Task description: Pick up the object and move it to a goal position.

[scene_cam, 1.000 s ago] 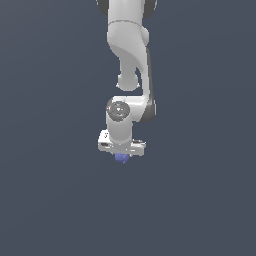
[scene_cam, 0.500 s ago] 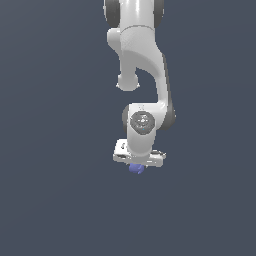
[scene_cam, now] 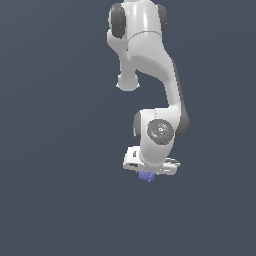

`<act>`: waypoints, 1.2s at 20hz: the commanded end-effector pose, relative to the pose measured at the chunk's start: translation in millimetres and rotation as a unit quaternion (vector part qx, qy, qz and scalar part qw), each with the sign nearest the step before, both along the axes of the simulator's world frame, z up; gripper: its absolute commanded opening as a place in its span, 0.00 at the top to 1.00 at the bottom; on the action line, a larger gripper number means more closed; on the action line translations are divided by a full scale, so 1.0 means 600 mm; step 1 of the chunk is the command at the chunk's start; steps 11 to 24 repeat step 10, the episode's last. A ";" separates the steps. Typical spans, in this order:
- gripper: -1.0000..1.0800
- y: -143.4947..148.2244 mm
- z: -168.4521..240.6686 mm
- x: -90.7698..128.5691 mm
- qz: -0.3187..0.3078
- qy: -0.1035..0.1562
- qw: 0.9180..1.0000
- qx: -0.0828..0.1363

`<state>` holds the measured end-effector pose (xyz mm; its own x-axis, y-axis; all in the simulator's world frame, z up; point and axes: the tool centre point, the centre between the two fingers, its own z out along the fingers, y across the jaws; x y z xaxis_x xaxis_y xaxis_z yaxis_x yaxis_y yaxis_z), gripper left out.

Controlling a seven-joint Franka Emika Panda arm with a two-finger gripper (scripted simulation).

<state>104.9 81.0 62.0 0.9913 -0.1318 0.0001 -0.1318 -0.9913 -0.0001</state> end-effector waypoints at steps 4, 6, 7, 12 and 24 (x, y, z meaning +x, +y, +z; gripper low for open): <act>1.00 0.016 0.002 0.016 0.000 0.000 1.000 0.000; 1.00 0.019 0.003 0.018 0.000 0.000 1.000 0.000; 1.00 0.019 0.003 0.019 0.000 0.000 1.000 0.000; 1.00 0.020 0.003 0.020 0.000 0.000 1.000 0.000; 1.00 0.020 0.003 0.020 0.000 0.000 1.000 0.000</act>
